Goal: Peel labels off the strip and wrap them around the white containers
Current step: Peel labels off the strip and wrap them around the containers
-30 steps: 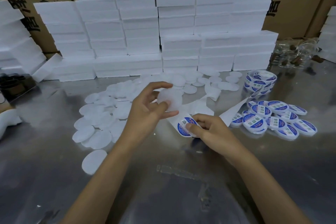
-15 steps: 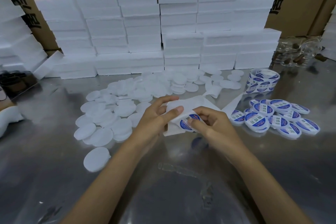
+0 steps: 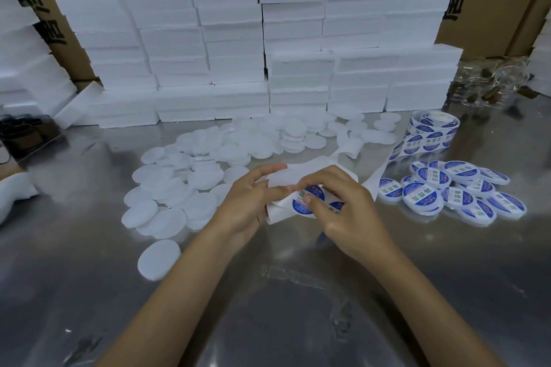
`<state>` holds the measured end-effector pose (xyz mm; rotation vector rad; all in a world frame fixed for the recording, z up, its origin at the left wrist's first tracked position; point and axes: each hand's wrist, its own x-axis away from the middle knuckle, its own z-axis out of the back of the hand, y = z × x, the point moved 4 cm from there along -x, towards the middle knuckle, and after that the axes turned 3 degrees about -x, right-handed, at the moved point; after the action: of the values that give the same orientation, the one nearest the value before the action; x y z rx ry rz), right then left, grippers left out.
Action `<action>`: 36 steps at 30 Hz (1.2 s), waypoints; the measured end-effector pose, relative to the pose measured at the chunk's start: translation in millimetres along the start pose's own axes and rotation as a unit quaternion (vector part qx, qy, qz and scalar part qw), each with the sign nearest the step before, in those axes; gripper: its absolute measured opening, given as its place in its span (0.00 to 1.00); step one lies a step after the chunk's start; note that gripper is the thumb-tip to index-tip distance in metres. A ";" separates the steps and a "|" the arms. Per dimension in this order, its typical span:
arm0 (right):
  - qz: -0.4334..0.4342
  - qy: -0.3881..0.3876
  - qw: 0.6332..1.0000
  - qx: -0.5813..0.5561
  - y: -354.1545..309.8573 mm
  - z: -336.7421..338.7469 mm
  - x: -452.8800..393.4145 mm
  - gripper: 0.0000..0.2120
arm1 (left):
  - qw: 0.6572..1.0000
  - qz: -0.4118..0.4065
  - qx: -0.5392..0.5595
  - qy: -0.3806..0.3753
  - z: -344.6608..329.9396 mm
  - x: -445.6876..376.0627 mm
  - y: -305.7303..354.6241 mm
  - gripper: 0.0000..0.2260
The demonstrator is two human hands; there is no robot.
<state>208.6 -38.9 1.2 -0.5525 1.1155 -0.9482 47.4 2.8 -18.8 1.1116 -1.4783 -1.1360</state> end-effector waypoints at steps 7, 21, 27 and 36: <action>0.008 0.041 0.999 0.010 -7.7 4.8 -1.8 0.10 | 0.987 -0.044 -0.123 0.093 5.5 0.5 2.3 0.19; -0.061 0.158 0.957 -0.235 1.5 19.5 -11.5 0.13 | 0.980 -0.151 -0.013 0.130 12.2 9.5 35.3 0.09; -0.041 0.148 0.968 -0.199 -9.0 -4.4 -17.0 0.15 | 0.987 -0.116 0.108 -0.009 -19.1 16.1 33.8 0.13; -0.023 0.167 0.977 -0.131 -8.9 -3.6 -14.9 0.14 | 0.989 -0.127 0.054 -0.051 -33.8 21.8 28.1 0.16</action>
<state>200.1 -30.4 14.3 -0.6510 1.5501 -0.9622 74.1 -18.6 16.5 1.3655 -1.5212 -1.3164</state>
